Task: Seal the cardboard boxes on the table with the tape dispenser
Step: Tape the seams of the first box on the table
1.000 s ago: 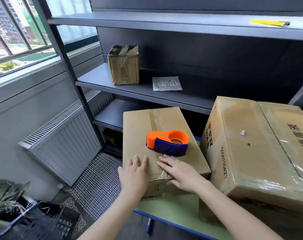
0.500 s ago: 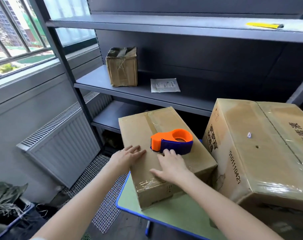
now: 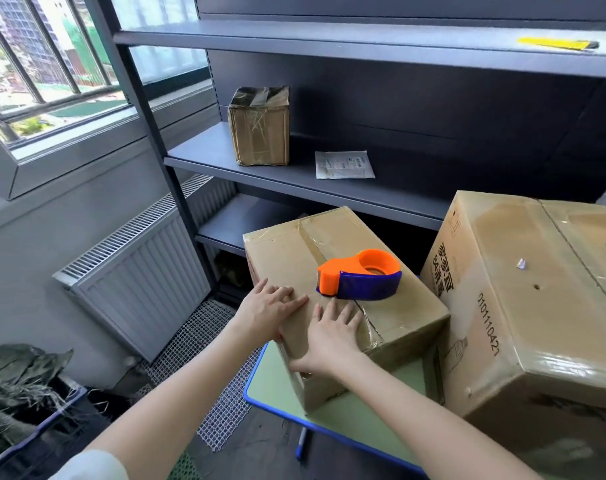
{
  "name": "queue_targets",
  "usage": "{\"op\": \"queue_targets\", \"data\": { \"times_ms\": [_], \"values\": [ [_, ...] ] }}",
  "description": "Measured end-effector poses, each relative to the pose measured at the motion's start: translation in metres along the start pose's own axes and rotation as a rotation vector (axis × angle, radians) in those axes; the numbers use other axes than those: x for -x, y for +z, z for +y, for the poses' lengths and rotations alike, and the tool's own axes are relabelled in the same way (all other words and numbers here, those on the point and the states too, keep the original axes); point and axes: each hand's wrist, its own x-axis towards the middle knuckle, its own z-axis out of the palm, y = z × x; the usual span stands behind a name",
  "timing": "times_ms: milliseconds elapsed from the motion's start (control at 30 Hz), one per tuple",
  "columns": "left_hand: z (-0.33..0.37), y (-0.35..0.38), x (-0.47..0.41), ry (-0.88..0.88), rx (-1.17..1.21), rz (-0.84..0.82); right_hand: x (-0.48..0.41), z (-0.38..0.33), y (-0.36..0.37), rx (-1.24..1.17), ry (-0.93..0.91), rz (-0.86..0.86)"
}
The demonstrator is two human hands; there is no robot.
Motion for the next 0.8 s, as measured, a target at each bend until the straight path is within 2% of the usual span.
{"op": "queue_targets", "data": {
  "times_ms": [167, 300, 367, 500, 633, 733, 800],
  "values": [
    [0.022, 0.0, 0.008, 0.004, 0.052, 0.153, 0.008, 0.044, -0.006, 0.039, -0.159, -0.043],
    [0.05, 0.003, 0.008, 0.029, 0.092, 0.131, 0.012, 0.088, -0.012, 0.021, -0.24, -0.139],
    [0.055, 0.002, 0.006, 0.067, 0.156, 0.186, 0.012, 0.107, -0.017, 0.015, -0.234, -0.209],
    [0.049, 0.0, 0.0, 0.078, 0.21, 0.167, 0.008, 0.121, -0.025, 0.059, -0.14, -0.314],
    [0.034, -0.003, -0.007, -0.056, 0.201, 0.03, 0.009, 0.103, -0.028, 0.03, -0.094, -0.215],
    [0.033, -0.006, -0.013, -0.055, 0.168, -0.03, 0.007, 0.09, -0.028, 0.074, -0.109, -0.048],
    [0.034, -0.006, -0.013, -0.051, 0.14, -0.025, 0.003, 0.092, -0.028, 0.124, -0.145, -0.003]
  ]
}}
